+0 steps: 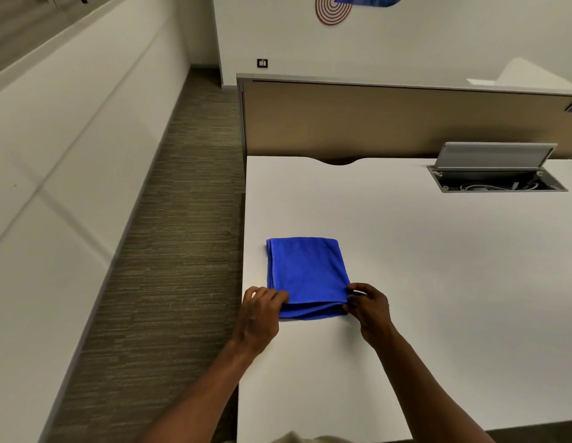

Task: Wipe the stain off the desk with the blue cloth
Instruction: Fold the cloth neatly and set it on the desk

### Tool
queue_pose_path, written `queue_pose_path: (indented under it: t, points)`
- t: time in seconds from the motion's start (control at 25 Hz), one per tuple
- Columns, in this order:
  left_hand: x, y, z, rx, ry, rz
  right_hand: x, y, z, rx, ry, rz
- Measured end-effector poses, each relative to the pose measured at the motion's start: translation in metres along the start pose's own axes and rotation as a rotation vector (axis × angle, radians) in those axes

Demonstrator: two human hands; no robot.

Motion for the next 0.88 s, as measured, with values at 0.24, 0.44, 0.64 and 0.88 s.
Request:
queue_pose_path:
  t: [0.24, 0.44, 0.64, 0.88]
  points:
    - [0.005, 0.006, -0.003, 0.016, -0.076, -0.060, 0.026, -0.018, 0.002, 0.026, -0.088, -0.225]
    - [-0.004, 0.002, -0.024, -0.035, -0.128, -0.102, 0.035, -0.033, 0.002, -0.011, -0.113, -0.261]
    - [0.003, 0.001, -0.029, -0.015, -0.243, -0.156, 0.027, -0.030, 0.002, -0.010, -0.104, -0.259]
    - [-0.047, 0.017, -0.051, 0.062, 0.043, -0.112, 0.021, -0.030, -0.003, -0.112, -0.114, -0.098]
Point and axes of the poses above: each hand's wrist, its own z-axis away from the middle knuckle, its own x-axis out of the palm, y = z × x, the point moved 10 cm from there along -z, towards the middle knuckle, and after that the axes turned 12 degrees about -x, right-handed, at the moved point
